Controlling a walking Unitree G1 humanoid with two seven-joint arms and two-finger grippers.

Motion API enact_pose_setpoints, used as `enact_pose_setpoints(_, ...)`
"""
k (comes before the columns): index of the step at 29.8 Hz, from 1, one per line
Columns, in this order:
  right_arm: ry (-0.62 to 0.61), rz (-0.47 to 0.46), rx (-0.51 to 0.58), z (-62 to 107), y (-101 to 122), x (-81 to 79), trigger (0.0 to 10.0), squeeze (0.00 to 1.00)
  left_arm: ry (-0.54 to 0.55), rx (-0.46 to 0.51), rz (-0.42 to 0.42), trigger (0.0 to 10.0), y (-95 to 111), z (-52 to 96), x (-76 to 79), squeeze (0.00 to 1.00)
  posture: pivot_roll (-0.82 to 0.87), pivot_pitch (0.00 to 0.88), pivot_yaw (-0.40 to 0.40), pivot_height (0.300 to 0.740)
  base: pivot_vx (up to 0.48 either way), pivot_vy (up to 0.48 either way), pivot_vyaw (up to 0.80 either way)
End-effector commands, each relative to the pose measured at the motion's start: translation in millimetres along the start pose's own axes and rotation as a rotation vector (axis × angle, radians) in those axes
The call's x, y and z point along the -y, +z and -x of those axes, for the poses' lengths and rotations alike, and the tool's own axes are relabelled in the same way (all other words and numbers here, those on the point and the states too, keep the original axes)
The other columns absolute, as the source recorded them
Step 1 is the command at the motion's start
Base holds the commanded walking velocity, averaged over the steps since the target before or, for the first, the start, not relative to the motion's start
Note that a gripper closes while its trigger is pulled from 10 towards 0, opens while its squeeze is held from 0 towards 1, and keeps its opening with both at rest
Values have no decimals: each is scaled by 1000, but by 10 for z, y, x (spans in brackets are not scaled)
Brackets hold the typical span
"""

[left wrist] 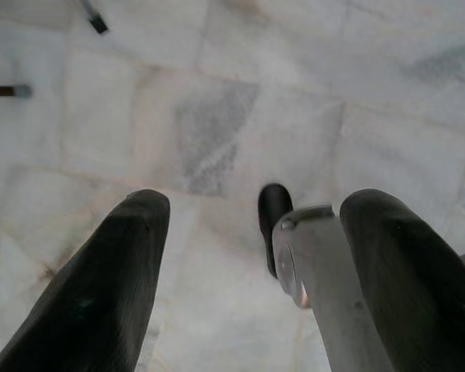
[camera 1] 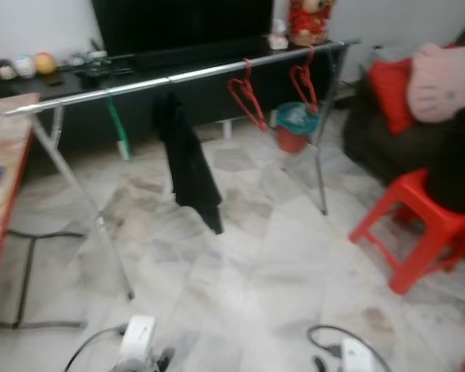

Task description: Hang hanger

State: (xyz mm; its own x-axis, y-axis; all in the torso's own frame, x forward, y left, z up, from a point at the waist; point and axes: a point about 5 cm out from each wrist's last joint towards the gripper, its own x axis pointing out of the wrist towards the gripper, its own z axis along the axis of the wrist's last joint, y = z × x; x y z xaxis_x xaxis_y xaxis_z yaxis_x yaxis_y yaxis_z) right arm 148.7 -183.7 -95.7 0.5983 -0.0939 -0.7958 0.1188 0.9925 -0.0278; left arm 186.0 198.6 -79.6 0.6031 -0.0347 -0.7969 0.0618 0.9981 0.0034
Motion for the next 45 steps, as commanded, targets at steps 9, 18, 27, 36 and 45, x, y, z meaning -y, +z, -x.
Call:
enact_pose_setpoints(9, -20, -12, -43, 35, -121, 74, 10000, 0, -12, -2, -22, 10000, 26, -11, 26, 0, -14, 2, 56, 740, 297, 0, -467)
enact_pose_setpoints(18, -23, -7, -38, 35, -117, 73, 10000, 0, -11, -5, -23, 10000, 17, -9, 24, 0, -9, 0, 58, 740, 295, 0, 0)
enact_pose_setpoints(27, -23, -15, -42, 36, -123, 77, 10000, 0, -13, -3, -22, 10000, 20, -11, 35, 0, -11, 2, 55, 740, 300, 0, -51)
enact_pose_setpoints(36, -20, -8, -43, 37, -124, 82, 10000, 0, -20, -2, -21, 10000, 17, -14, 60, 0, -12, 0, 51, 740, 301, 0, -756)
enact_pose_setpoints(45, -24, -1, -34, 36, -114, 81, 10000, 0, -20, -13, -23, 10000, -33, -1, 48, 0, -7, 0, 55, 740, 303, 0, 0)
